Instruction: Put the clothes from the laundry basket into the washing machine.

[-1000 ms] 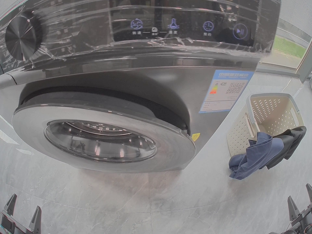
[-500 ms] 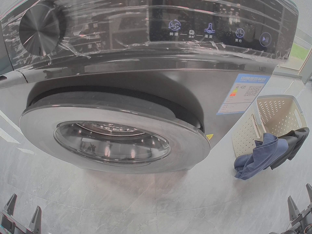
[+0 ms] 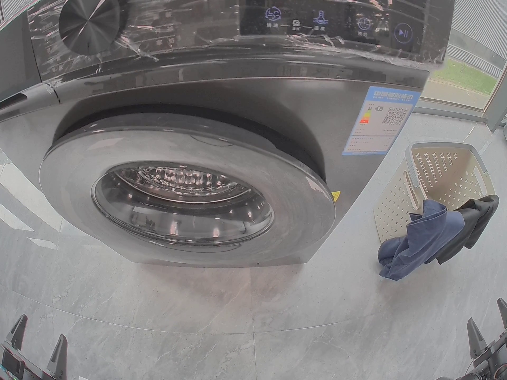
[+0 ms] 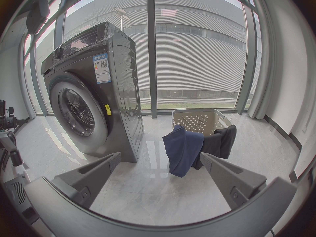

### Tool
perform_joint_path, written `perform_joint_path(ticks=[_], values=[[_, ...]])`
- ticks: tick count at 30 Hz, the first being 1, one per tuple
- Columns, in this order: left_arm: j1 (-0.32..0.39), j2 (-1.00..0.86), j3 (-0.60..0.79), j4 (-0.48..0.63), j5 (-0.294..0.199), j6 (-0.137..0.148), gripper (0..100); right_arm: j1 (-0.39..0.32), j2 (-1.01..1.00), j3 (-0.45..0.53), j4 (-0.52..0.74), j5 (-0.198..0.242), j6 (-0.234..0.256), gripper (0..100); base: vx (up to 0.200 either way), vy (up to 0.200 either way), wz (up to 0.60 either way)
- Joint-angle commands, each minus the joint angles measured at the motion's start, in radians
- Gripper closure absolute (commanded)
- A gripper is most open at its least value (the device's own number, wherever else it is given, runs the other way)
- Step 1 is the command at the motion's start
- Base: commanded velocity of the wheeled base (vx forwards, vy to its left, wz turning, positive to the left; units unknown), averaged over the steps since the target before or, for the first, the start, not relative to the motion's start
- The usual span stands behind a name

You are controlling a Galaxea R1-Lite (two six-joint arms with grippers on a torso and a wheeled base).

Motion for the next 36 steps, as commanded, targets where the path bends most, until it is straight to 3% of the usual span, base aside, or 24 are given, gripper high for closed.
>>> perform_joint_path(ticks=[1, 8, 13, 19, 36], values=[[0.001, -0.015, 0.018, 0.000, 0.000, 0.000, 0, 0.001, -0.016, 0.016, 0.000, 0.000, 0.000, 0, 0.000, 0.200, 0.00], [0.001, -0.015, 0.018, -0.002, 0.000, 0.000, 0, 0.001, -0.016, 0.016, 0.002, 0.000, 0.000, 0, 0.000, 0.086, 0.00], [0.001, -0.015, 0.018, 0.000, 0.000, 0.000, 0, 0.001, -0.016, 0.016, 0.000, 0.000, 0.000, 0, 0.000, 0.000, 0.60], [0.001, -0.015, 0.018, 0.000, 0.000, 0.000, 0, 0.001, -0.016, 0.016, 0.000, 0.000, 0.000, 0, 0.000, 0.200, 0.10], [0.001, -0.015, 0.018, 0.000, 0.000, 0.000, 0, 0.001, -0.016, 0.016, 0.002, 0.000, 0.000, 0, 0.000, 0.000, 0.00]])
